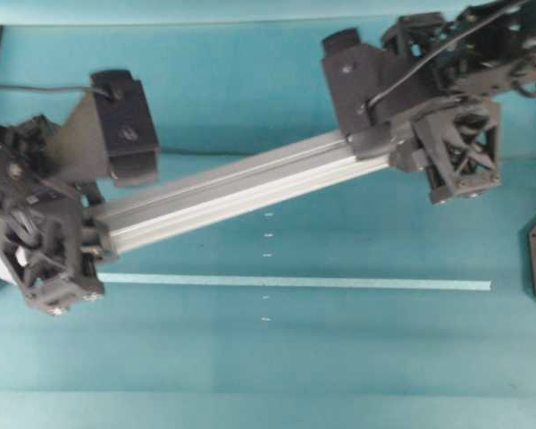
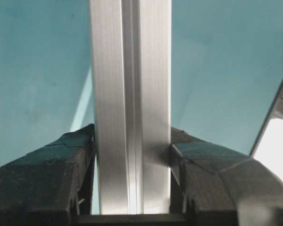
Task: Lift the metal rail with both hands.
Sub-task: 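Lift the rail with both grippers and rotate it horizontal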
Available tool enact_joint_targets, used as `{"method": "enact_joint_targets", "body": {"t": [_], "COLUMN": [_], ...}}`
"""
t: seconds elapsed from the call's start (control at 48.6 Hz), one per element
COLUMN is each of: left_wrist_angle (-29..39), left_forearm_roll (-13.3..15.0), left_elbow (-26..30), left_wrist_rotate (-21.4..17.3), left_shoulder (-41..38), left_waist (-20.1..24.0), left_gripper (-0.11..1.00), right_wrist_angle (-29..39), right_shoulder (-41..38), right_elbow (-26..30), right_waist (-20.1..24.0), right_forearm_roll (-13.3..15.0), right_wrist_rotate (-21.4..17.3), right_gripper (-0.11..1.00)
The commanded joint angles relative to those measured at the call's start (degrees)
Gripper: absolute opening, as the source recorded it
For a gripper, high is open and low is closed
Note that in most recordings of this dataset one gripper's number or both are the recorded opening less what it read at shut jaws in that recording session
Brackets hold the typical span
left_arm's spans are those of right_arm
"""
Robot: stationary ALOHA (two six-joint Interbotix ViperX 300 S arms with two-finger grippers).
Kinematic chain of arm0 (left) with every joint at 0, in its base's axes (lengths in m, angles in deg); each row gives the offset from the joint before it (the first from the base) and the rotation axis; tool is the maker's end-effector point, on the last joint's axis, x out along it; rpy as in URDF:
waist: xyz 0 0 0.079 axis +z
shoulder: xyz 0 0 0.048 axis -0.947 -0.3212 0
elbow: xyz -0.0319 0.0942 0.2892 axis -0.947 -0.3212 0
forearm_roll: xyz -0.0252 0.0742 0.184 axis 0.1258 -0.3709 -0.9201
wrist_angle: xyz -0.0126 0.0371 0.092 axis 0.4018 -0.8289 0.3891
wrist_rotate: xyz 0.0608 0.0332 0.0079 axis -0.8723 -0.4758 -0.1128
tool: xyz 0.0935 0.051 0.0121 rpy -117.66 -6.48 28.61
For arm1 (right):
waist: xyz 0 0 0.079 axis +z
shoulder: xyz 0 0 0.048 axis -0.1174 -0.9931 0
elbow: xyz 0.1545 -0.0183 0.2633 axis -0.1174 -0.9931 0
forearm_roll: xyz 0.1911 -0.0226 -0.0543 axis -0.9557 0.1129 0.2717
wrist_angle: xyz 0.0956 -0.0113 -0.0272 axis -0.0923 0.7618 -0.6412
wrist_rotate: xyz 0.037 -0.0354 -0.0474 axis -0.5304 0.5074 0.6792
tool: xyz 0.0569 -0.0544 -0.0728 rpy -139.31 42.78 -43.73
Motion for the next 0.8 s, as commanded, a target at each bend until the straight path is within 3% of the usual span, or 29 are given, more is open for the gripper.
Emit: {"method": "enact_joint_targets", "body": {"t": [0.0,0.164,0.452,0.781], "left_wrist_angle": [0.0,1.2,2.3,2.4], "left_forearm_roll": [-0.1,-0.2,-0.2,-0.3], "left_elbow": [3.3,3.1,2.2,0.9], "left_wrist_rotate": [-1.1,-4.6,-12.7,-15.9], "left_shoulder": [0.8,1.1,1.6,1.8], "left_waist": [1.3,4.4,10.5,13.6], "left_gripper": [0.33,0.33,0.33,0.33], "right_wrist_angle": [1.0,2.5,6.7,7.1], "right_shoulder": [1.3,2.2,1.8,2.3], "right_elbow": [2.5,2.3,2.5,3.4], "right_waist": [1.1,2.7,3.2,4.1], "right_forearm_roll": [-0.2,-0.2,-0.3,-0.3], "right_wrist_rotate": [-4.0,-8.9,-22.9,-27.1], "right_gripper": [0.44,0.44,0.44,0.44]}}
